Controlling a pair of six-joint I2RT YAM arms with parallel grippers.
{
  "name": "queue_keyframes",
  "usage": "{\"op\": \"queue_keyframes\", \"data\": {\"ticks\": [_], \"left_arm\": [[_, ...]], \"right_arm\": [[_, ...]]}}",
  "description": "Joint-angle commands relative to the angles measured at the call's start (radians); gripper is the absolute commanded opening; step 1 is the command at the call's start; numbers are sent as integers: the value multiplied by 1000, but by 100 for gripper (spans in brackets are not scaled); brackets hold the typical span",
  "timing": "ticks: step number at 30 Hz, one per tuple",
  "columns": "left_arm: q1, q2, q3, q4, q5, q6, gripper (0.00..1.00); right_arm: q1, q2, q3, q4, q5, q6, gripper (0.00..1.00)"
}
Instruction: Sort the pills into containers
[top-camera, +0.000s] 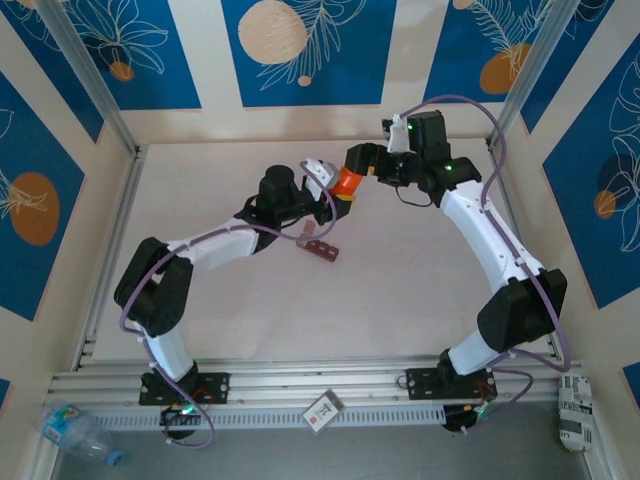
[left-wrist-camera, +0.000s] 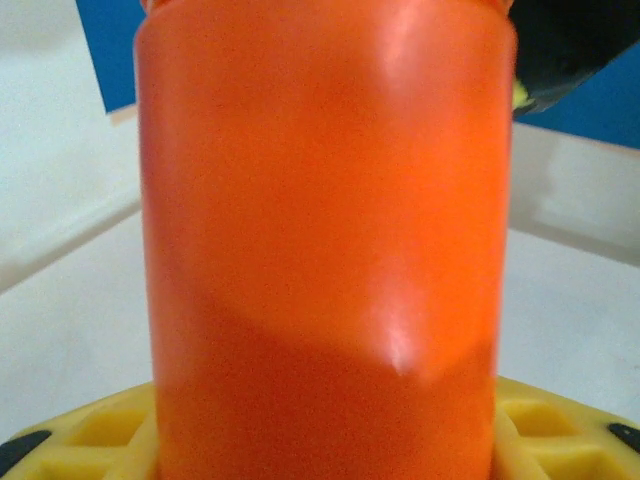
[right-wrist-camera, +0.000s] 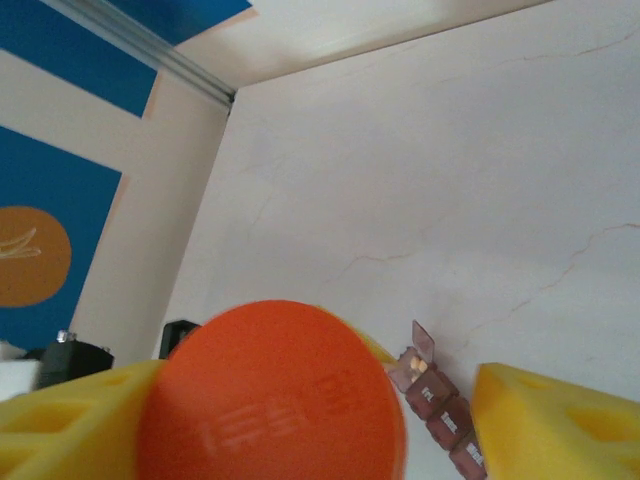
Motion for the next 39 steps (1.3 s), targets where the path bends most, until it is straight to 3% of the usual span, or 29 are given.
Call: {"op": "queue_keyframes", "data": {"ticks": [1,6,11,20,28,35,39], "left_arm": [[20,10,45,74,115,-20,0],[47,25,59,64,222,-57,0],[67,28,62,57,297,-81,0],[90,58,98,26,435,-137,0],[91,69,108,22,463,-153,0],[90,70,116,22,467,-159,0],[90,73,119,27,469,-165,0]], "right_arm": [[-13,-41,59,-78,-31,-87,84],[-69,-59,66,-102,-37,-150,86],[-117,-47,84,-106,-168,-260,86],[-117,22,202,-234,-355,-496,85],[-88,89,268,-320,-323,-547,84],[-76,99,245,-341,-319,-562,77],[-75,99,230,-338,-322,-560,63]]}}
